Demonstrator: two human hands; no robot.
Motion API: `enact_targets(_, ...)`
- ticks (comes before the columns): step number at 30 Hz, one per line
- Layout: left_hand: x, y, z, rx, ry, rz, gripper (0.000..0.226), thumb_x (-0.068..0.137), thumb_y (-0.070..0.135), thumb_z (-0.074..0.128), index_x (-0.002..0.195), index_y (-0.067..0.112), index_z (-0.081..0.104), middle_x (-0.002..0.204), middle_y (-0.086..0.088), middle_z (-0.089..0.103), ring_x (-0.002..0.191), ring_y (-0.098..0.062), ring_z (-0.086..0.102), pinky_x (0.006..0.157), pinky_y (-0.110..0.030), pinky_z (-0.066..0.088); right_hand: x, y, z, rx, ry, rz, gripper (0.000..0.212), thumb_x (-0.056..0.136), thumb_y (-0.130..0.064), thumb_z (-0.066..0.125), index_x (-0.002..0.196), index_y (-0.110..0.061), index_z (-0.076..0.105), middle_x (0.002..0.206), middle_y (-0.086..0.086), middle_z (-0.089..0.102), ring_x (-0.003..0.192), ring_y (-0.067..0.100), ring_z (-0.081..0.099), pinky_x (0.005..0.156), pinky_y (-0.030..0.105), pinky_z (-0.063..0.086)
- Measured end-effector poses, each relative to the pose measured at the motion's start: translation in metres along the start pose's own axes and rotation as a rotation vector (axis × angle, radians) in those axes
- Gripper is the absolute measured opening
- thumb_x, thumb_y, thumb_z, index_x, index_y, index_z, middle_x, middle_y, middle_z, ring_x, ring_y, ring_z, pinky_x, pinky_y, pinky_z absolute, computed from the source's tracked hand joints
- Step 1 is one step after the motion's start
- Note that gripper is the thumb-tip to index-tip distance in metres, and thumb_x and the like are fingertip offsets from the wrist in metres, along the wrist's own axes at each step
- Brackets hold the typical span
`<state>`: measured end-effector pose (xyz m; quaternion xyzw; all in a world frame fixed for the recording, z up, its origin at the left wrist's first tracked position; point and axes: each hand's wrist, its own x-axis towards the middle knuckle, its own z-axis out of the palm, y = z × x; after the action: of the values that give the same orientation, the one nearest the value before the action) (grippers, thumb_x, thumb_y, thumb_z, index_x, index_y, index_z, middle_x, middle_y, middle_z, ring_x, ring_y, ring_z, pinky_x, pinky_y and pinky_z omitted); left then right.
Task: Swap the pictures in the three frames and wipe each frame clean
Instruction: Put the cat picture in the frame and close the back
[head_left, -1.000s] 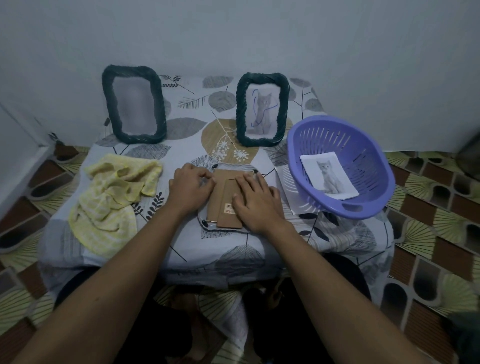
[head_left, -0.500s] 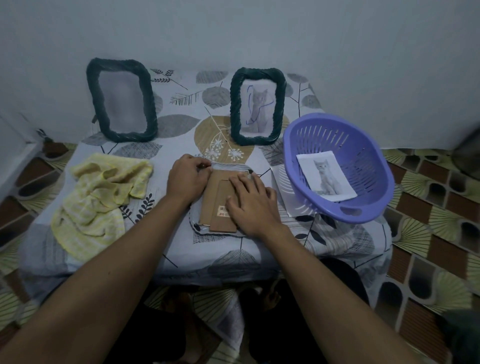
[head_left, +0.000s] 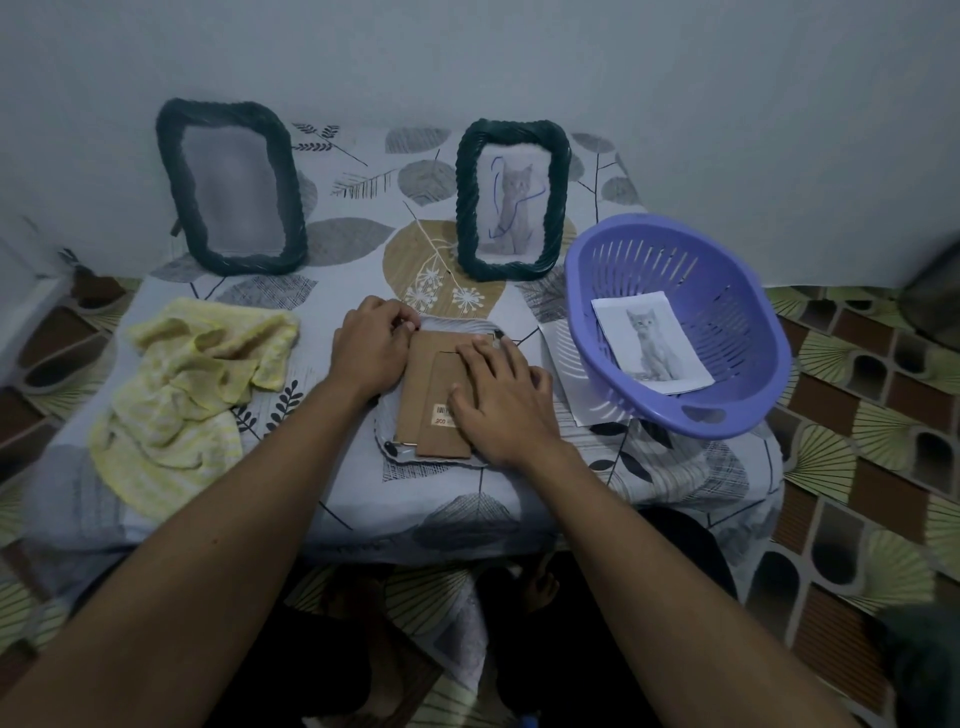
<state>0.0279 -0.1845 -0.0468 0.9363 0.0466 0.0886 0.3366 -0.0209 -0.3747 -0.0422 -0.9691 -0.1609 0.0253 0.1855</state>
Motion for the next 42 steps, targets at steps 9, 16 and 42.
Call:
enact_targets(9, 0.001, 0.001, -0.002, -0.021, 0.001, 0.015, 0.018, 0.097, 0.020, 0.055, 0.090, 0.036, 0.061, 0.102, 0.006, 0.049, 0.107, -0.030, 0.055, 0.097, -0.049, 0.044, -0.001, 0.000, 0.000, 0.000, -0.007, 0.000, 0.060, 0.101, -0.049, 0.028, 0.156, -0.029, 0.023, 0.166, -0.006, 0.015, 0.153, 0.015, 0.001, 0.116, 0.047, 0.011)
enact_targets(16, -0.008, -0.005, -0.005, -0.073, 0.001, 0.038, 0.025, 0.100, 0.026, 0.047, 0.113, 0.027, 0.068, 0.115, -0.007, 0.062, 0.113, -0.031, 0.055, 0.099, -0.050, 0.044, -0.002, -0.001, -0.001, 0.001, -0.011, 0.001, 0.059, 0.101, -0.049, 0.027, 0.157, -0.029, 0.022, 0.166, -0.006, 0.015, 0.153, 0.015, 0.001, 0.117, 0.048, 0.011)
enact_targets(42, -0.083, -0.008, -0.018, 0.393, -0.155, 0.080, 0.107, 0.077, 0.090, 0.020, 0.158, 0.021, 0.017, 0.165, 0.003, 0.021, 0.152, -0.022, 0.015, 0.122, -0.048, 0.008, 0.009, -0.004, -0.026, 0.283, -0.023, 0.135, 0.047, 0.099, -0.035, 0.047, 0.145, -0.029, 0.043, 0.155, -0.001, 0.035, 0.146, 0.019, 0.020, 0.115, 0.043, 0.014)
